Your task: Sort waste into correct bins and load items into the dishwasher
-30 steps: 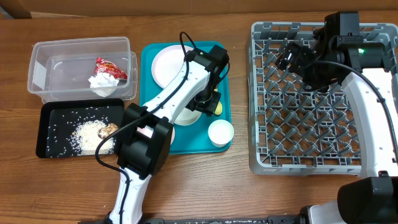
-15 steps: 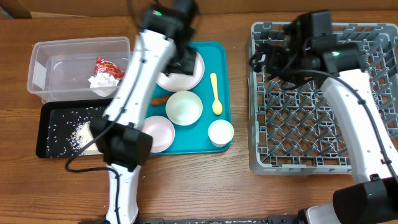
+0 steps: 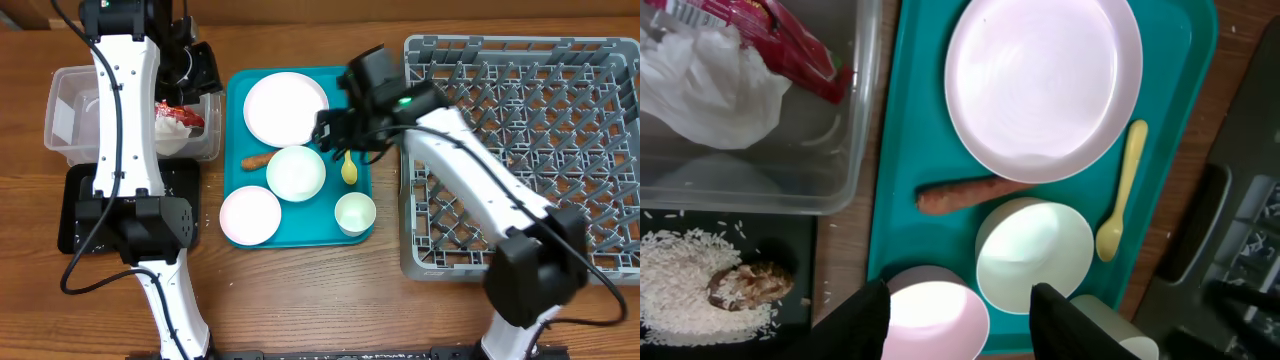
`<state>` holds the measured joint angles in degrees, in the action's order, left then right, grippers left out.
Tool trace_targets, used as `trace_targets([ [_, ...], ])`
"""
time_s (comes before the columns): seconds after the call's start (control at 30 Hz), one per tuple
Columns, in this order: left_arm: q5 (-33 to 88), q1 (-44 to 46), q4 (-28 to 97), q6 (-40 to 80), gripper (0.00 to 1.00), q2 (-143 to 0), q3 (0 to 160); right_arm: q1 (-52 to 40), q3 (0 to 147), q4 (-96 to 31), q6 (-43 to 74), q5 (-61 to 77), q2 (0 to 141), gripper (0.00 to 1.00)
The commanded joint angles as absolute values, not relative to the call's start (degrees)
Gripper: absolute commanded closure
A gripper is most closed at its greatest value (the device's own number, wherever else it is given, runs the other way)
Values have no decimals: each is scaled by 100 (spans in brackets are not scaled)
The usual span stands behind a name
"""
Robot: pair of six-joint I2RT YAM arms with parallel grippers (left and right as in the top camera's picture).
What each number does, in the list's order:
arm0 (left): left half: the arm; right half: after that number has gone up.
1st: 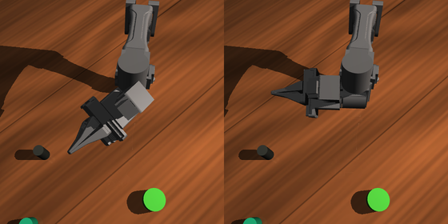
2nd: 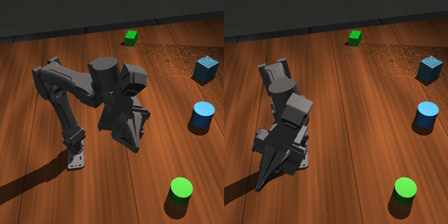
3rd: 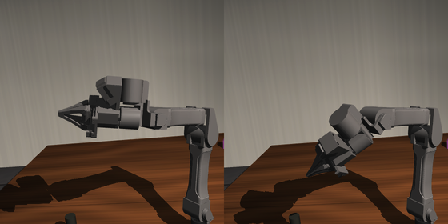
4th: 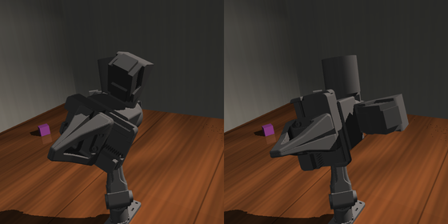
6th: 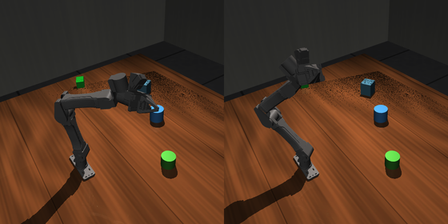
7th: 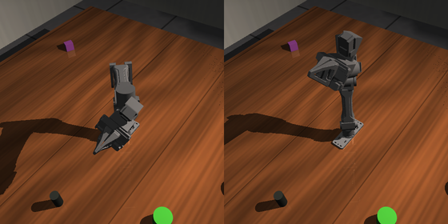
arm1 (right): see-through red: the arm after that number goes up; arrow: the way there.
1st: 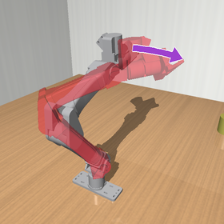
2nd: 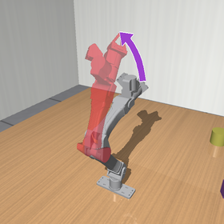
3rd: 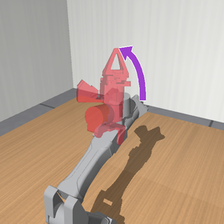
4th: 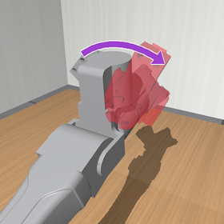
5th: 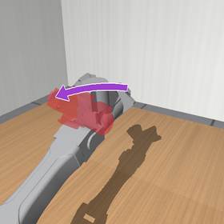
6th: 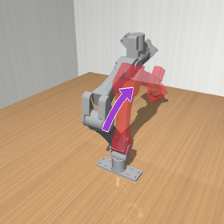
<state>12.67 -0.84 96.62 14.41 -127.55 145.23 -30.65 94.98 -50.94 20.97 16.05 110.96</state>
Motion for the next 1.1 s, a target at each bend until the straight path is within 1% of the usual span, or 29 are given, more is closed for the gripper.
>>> trace_targets([
  [0.0, 1446, -30, 9682, 1238, 53, -12687, 14626, -3256, 9520, -4967, 2351, 1313, 11428, 22],
  [0.03, 1444, -30, 9682, 1236, 54, -12687, 14626, -3295, 9520, -4945, 2416, 1258, 11526, 23],
  [0.23, 1441, -64, 9679, 1221, 54, -12687, 14626, -3336, 9502, -4932, 2449, 1048, 12029, 39],
  [0.33, 1441, -84, 9682, 1221, 55, -12687, 14626, -3336, 9386, -4910, 2709, 464, 12138, 42],
  [0.43, 1439, -84, 9668, 1194, 55, -12687, 14626, -3336, 9367, -4908, 2707, 456, 12232, 48],
  [0.53, 1369, -84, 9664, 1181, 55, -12689, 14626, -3343, 9367, -4840, 2705, 462, 12250, 62],
  [0.57, 1343, -84, 9664, 1181, 55, -12687, 14626, -3345, 9367, -4812, 2707, 460, 12250, 70],
  [0.67, 1310, -84, 9673, 1181, 53, -12687, 14626, -3343, 9365, -4755, 2707, 456, 12250, 90],
  [0.73, 1306, -84, 9679, 1179, 52, -12687, 14626, -3345, 9365, -4735, 2707, 458, 12250, 96],
  [0.97, 1313, -75, 9666, 1186, 50, -12687, 14626, -3336, 9413, -4722, 2707, 628, 12215, 96],
  [1.07, 1313, -73, 9666, 1184, 48, -12687, 14626, -3262, 9623, -4991, 2705, 626, 12042, 96],
])
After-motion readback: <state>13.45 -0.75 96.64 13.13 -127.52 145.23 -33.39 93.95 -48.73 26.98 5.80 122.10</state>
